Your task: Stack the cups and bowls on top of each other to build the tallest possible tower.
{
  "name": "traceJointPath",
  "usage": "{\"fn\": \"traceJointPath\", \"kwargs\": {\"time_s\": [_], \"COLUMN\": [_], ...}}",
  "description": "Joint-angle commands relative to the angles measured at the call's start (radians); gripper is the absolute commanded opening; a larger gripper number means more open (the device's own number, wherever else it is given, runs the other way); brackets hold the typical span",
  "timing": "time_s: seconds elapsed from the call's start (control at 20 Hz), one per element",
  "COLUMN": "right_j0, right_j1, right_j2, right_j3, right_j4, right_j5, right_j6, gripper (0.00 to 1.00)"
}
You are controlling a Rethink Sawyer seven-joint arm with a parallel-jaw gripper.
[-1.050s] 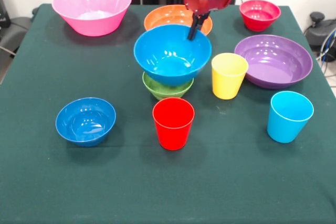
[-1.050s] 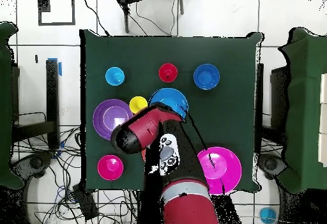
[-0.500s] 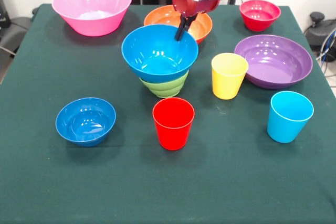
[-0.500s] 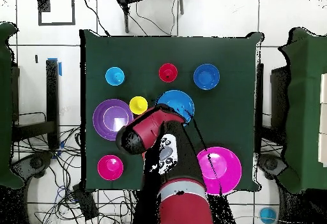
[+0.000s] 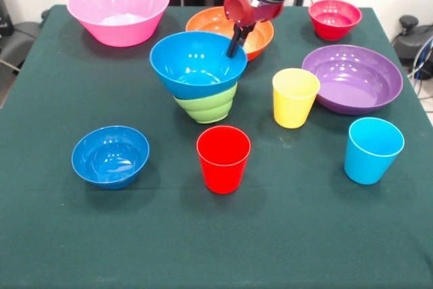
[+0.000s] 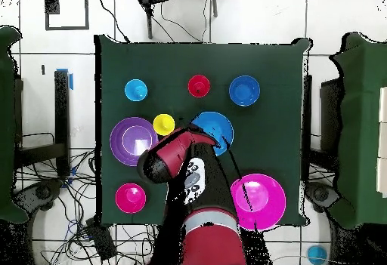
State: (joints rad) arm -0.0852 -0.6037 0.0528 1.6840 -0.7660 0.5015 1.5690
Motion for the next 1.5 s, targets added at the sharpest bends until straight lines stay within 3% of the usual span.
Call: {"fn": "traceJointPath", "kwargs": {"time_s": [0.05,0.5,1.5], "right_j0": [0.017,0.013,0.026], "right_j1": [0.040,0.051,0.083], "right_j2": [0.041,0.063,0.039], "right_j3": [-0.055,-0.056,-0.092], "right_j4": [-0.021,0.003,0.008], "right_j5": [-0.120,-0.184,-0.107], "right_j6": [0.127,0.123,0.084], "gripper": [0.00,0.00,0.00]}}
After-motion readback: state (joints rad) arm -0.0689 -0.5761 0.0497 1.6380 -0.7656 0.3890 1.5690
